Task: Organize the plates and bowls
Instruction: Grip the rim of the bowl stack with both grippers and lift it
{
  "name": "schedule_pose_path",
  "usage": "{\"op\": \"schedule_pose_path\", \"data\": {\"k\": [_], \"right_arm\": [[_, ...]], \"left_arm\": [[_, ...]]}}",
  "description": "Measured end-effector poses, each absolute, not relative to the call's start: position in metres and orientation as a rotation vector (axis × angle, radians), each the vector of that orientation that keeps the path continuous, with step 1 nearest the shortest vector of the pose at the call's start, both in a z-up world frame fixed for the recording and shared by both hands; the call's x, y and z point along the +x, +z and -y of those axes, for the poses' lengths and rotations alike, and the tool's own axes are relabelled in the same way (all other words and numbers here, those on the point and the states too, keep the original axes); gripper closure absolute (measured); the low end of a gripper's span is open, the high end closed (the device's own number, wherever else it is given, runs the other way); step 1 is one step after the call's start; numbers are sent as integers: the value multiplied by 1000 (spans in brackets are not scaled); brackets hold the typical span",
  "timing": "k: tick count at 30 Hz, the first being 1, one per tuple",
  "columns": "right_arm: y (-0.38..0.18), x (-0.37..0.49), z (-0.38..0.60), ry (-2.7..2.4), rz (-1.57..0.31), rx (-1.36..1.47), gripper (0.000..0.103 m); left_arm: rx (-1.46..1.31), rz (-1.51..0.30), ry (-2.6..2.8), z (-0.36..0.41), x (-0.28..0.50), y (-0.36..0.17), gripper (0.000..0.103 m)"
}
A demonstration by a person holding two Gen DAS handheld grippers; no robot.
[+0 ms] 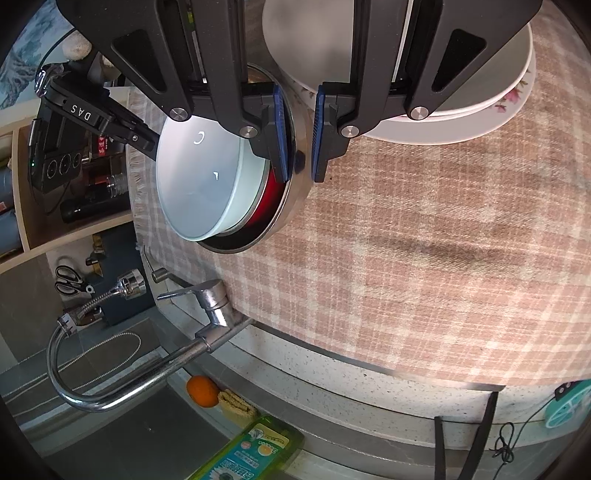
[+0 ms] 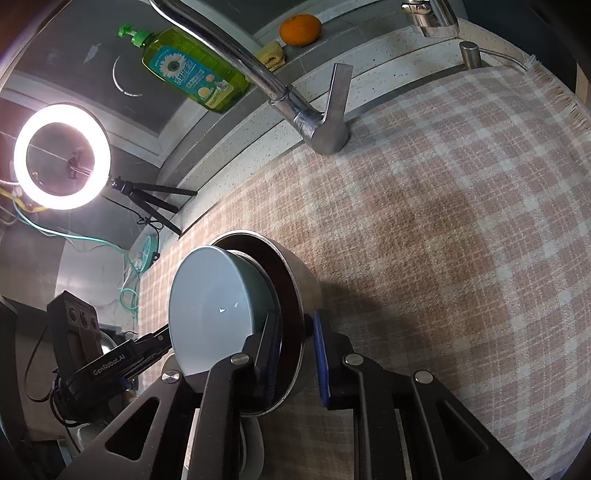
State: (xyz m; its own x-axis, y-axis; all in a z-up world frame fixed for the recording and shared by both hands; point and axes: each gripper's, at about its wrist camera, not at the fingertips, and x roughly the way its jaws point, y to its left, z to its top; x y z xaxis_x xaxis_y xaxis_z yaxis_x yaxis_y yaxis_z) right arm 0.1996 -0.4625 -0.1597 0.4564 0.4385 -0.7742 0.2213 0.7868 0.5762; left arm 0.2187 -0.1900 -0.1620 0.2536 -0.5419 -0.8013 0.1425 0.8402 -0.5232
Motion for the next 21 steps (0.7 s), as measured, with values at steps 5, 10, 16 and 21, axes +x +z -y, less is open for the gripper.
{"op": "schedule_pose_path", "data": {"k": [5,10,16,21], "right_arm": [[-160,199,464,146,-1116,691,91],[-159,199,463,142,-1120,678,91],[-158,200,461,137,-1125,660,91],[-158,203,460,137,-1129,641,91]], "left_arm": [[-373,-1238,-479,192,219,-164,93],[-357,-1235,-479,194,219,-163,94],[-324,-1227,-473,198,218,-162,95],[-282,-1222,-470,201,218,-160,96]]}}
